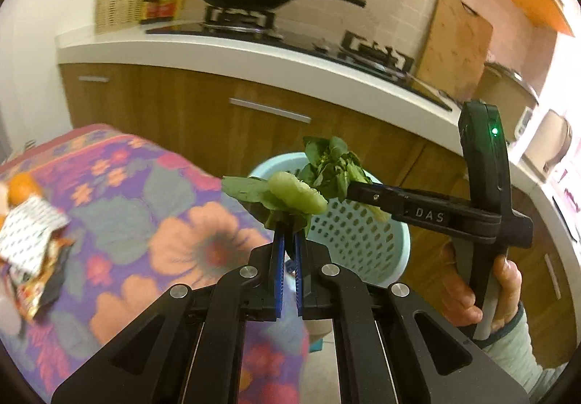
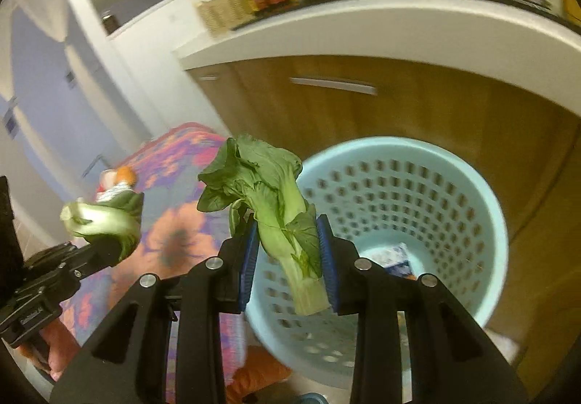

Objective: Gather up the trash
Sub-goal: 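Carry the bok choy and leaf over the blue basket and open both tools, then move both tools back to the table toward the bottle and polka-dot paper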

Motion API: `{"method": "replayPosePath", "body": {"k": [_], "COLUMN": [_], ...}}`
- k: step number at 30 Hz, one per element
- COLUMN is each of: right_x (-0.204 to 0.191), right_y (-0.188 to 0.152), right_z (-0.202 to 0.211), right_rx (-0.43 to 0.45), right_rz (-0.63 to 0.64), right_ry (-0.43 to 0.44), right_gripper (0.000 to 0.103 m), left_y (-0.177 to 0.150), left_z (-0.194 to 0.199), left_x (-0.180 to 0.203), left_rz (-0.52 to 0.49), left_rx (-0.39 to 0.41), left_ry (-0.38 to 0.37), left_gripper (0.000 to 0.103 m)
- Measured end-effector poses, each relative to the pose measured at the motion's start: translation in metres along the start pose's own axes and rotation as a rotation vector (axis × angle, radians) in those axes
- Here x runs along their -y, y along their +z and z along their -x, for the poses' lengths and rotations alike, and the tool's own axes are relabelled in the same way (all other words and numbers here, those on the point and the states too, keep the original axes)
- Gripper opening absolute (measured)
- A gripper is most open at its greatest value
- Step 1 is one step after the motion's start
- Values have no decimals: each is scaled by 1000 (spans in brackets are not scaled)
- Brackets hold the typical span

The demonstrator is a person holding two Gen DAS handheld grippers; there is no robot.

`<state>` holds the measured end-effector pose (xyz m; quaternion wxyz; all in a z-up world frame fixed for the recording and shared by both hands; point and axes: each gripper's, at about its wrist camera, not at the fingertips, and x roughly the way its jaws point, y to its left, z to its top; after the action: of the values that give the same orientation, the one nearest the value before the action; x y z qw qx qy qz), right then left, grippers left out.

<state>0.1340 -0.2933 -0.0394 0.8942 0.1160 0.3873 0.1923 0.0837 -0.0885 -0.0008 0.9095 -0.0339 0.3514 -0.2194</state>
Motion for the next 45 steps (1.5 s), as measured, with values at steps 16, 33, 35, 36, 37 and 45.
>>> {"method": "replayPosePath", "body": {"k": [16, 33, 35, 36, 37, 45], "right_x": [56, 65, 63, 62, 60, 24], "right_y": [-19, -27, -26, -26, -25, -14], "right_z": [-38, -35, -30, -28, -24, -3], "right_rx": [-91, -119, -112, -107, -98, -32], "right_rz": [-80, -85, -81, -79, -75, -16], "right_ry": [-196, -219, -224, -224, -222, -189], "right_gripper": [31, 41, 41, 41, 41, 41], "left_y": [20, 18, 19, 19, 19, 18], "left_z": [-98, -116, -110, -105, -102, -53], "left_x": [38, 39, 38, 36, 35, 26], "left_rz": [-104, -99, -95, -88, -82, -66], "left_rx": [-178, -221, -205, -194, -187, -69], "left_ry": [7, 15, 16, 12, 7, 47], "left_gripper": [3, 19, 21, 22, 23, 40]}}
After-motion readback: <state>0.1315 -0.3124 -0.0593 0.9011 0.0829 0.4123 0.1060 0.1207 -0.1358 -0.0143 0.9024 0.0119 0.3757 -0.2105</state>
